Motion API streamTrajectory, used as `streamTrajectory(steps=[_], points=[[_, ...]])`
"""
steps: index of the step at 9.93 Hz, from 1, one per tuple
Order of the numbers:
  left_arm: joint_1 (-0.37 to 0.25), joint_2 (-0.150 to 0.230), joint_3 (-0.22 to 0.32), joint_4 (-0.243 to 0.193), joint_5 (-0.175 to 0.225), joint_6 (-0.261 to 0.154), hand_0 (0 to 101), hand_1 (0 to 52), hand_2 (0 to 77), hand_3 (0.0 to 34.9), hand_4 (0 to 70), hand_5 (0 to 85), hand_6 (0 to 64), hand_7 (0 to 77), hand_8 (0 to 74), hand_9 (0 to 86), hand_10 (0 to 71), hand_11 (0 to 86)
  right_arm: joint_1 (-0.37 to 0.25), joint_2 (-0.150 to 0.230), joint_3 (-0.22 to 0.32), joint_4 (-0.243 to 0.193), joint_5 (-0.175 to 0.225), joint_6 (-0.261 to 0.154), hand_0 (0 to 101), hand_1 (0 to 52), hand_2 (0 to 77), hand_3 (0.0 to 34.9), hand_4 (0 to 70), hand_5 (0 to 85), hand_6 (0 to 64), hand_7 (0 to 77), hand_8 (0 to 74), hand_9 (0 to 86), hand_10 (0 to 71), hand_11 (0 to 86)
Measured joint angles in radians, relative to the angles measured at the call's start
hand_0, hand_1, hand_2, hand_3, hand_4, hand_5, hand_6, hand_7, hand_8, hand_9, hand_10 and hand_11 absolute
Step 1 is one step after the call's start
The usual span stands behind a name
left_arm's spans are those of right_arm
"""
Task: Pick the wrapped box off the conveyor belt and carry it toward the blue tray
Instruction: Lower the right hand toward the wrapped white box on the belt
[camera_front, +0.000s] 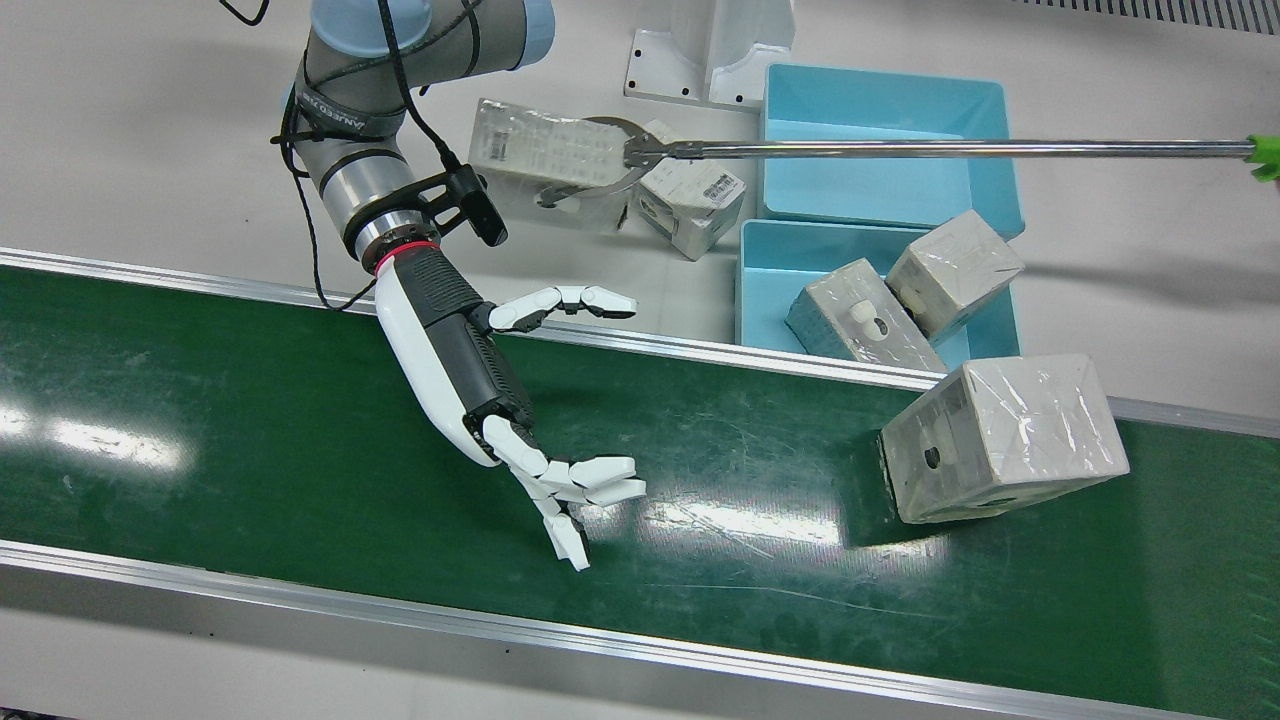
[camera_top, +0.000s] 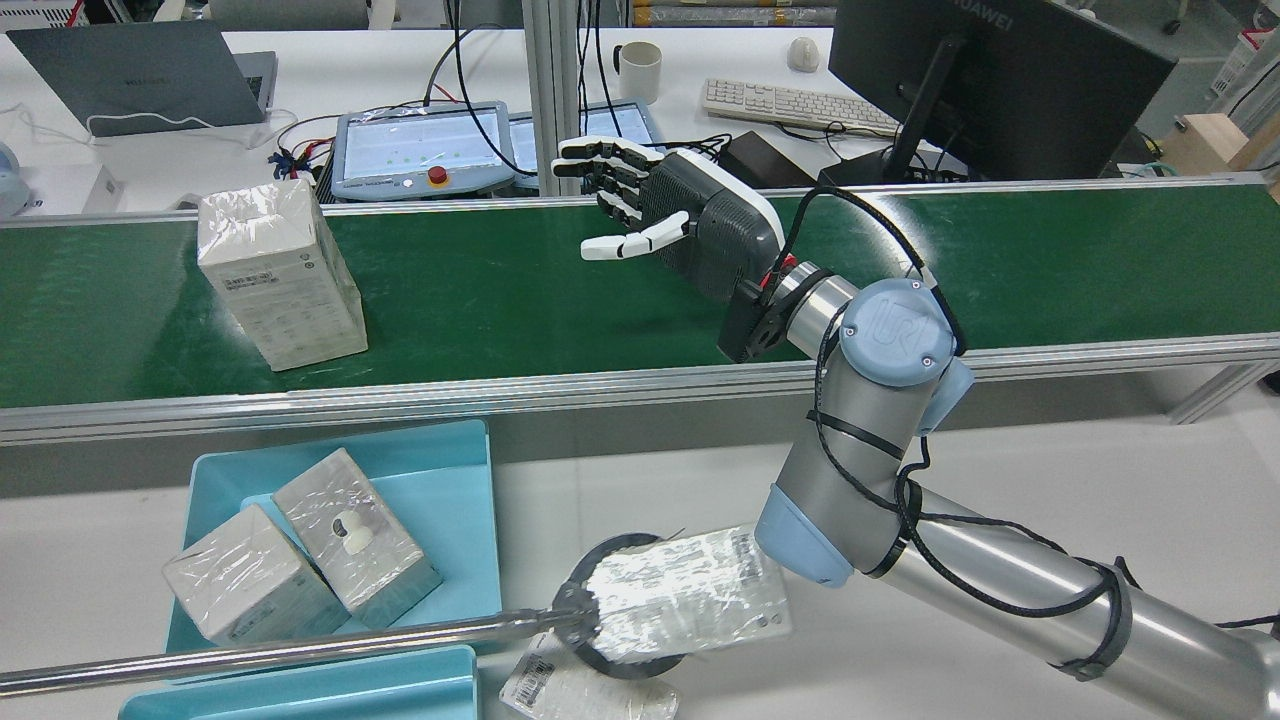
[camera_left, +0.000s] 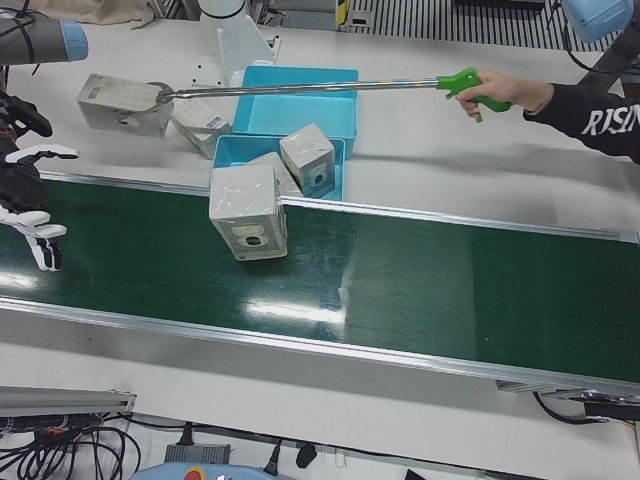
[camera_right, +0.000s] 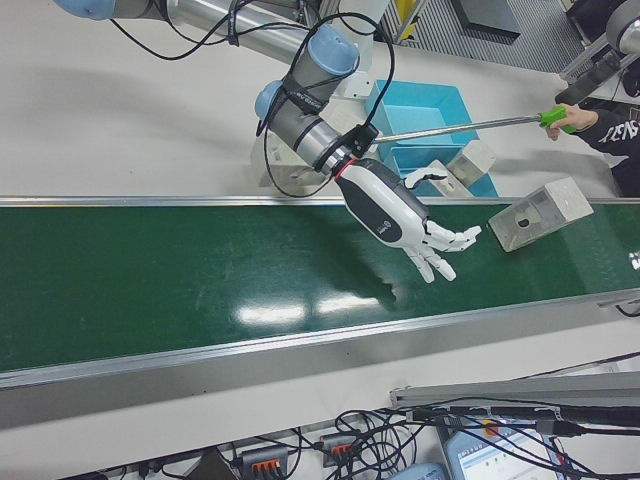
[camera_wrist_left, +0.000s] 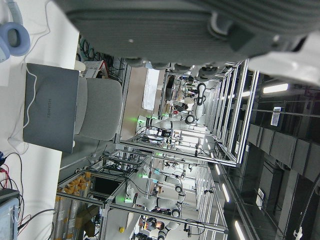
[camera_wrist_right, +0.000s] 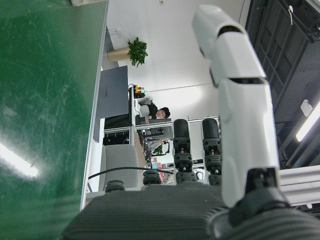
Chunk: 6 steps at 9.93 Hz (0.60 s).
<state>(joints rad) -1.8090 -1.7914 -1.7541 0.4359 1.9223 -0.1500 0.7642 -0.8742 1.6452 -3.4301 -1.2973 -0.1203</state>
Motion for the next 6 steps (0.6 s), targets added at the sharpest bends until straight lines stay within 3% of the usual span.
streamTrajectory(steps=[3, 6], points=[[0.0, 0.0, 0.0, 0.0, 0.0, 0.0, 0, 0.0, 1.1, 0.0, 0.0, 1.1, 0.0, 0.5, 0.5, 0.0, 0.5, 0.5, 0.004, 0.006, -0.025, 0.004, 0.0, 0.002, 50, 16.4, 19.1, 13.5, 14.2, 26.2, 7.1, 24.0, 0.5, 3.8, 0.0, 1.1], [0.0, 0.0, 0.0, 0.0, 0.0, 0.0, 0, 0.0, 1.1, 0.0, 0.0, 1.1, 0.0, 0.5, 0.5, 0.0, 0.5, 0.0, 0.004, 0.04, -0.038, 0.008, 0.0, -0.002, 49, 16.4, 16.9, 14.8, 12.0, 25.6, 6.5, 23.5, 0.0, 3.8, 0.0, 1.1]])
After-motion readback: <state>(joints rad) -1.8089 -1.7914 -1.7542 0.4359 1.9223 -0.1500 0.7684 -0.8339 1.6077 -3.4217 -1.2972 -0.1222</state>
